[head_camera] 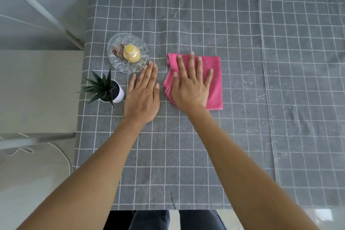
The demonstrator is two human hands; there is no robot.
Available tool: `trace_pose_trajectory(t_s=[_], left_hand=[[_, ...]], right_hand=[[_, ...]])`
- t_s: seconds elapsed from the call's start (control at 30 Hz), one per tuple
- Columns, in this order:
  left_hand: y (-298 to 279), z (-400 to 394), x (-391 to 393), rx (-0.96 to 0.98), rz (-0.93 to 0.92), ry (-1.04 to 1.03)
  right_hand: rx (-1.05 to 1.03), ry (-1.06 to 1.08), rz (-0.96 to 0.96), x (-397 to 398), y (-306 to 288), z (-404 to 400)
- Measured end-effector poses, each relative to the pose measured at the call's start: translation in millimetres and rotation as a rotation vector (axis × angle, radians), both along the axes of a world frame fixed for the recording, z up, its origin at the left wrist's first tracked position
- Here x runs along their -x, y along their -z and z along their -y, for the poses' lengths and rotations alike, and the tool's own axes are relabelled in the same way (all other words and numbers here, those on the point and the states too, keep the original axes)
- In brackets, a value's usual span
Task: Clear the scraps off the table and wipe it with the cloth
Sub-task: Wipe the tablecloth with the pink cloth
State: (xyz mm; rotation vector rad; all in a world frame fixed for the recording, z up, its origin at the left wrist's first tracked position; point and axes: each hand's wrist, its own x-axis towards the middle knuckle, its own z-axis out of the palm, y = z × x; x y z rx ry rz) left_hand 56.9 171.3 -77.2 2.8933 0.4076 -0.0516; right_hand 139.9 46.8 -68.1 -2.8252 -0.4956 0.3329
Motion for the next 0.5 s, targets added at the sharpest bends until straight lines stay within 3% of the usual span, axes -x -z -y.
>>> trace_pose_trajectory(t_s=[0.13, 0.23, 0.37, 0.5], left_hand=[[1, -1, 0, 0.007, -0.003, 0.0], [1, -1, 0, 0.016, -0.007, -0.001], [1, -2, 0, 0.017, -0.003, -0.002], [0, -1, 0, 0.006, -0.002, -0.005]], right_hand=[[0.039, -0.062, 0.02, -18, 0, 14], [0.121, 0.08, 0.016, -56, 1, 43], [0.056, 0.279, -0.011, -76, 1, 58], [0.031, 0.274, -0.011, -50, 1, 32]])
